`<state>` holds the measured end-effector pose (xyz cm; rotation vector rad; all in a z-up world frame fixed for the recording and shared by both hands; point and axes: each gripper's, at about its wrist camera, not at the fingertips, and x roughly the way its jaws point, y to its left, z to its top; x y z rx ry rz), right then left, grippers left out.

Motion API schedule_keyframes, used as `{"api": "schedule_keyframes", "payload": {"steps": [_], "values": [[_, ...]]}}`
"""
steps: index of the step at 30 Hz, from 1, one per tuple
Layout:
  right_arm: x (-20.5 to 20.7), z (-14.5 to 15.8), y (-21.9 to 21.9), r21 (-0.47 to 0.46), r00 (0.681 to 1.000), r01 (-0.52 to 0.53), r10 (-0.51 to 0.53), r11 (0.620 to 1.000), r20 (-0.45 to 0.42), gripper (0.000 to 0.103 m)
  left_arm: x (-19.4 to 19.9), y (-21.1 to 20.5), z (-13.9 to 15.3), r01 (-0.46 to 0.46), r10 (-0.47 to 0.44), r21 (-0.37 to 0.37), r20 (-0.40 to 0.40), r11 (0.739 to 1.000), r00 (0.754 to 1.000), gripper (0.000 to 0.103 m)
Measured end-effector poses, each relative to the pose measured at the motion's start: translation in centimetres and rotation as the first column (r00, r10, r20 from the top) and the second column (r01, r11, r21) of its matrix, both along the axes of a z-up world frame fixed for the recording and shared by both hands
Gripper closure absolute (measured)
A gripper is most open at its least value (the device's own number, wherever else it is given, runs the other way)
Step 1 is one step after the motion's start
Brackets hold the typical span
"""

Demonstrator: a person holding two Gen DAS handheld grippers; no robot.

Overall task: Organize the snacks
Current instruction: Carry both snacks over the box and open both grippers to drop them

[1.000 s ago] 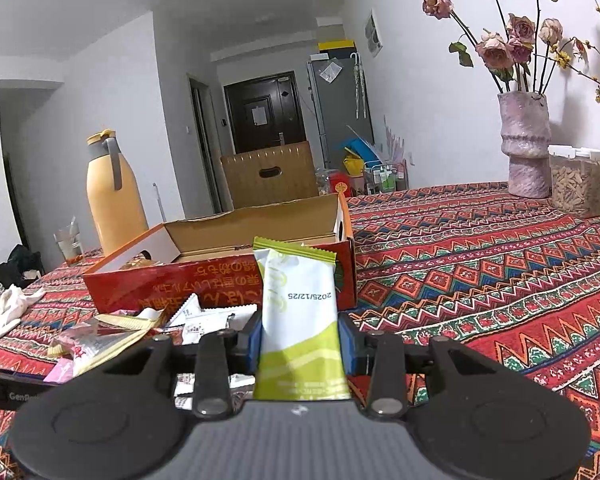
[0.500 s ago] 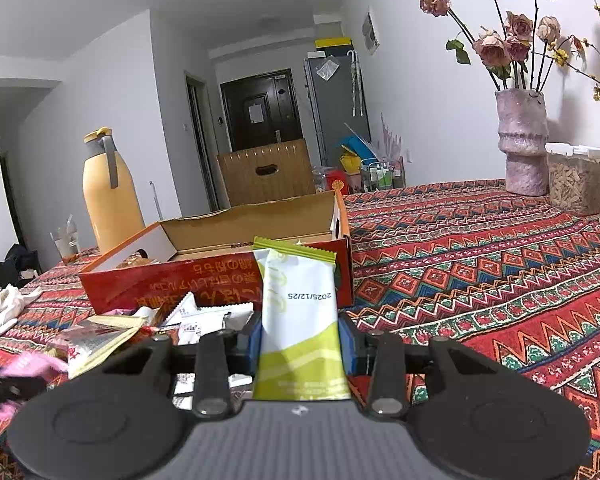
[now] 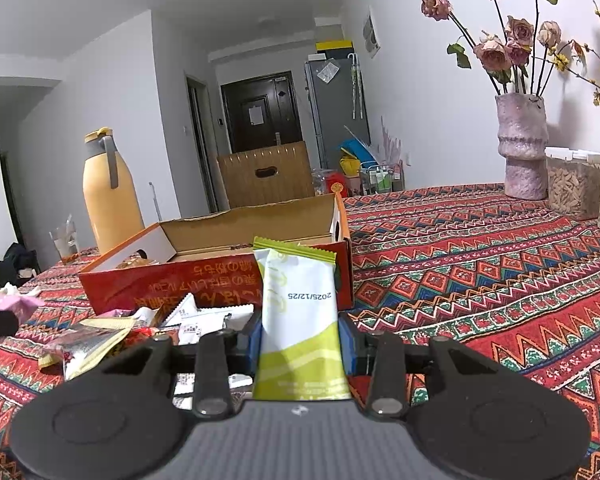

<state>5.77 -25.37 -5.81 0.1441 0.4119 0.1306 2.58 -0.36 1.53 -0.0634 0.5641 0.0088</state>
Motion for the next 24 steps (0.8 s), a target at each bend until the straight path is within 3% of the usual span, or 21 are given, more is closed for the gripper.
{"api": "schedule_keyframes", "payload": {"steps": [10, 24], "values": [[-0.3, 2.1, 1.9, -0.052, 0.998, -0.018, 0.022, 0.998, 0.06, 0.066, 2.5, -0.1, 1.5, 0.018, -0.017, -0.015, 0.045, 1.0, 0.999, 0.04], [3.3, 6.0, 4.4, -0.082, 0.994, -0.038, 0.046, 0.996, 0.102, 0.066, 7.5, 0.0, 3.8, 0.0, 0.001, -0.018, 0.089, 1.0, 0.996, 0.04]]}}
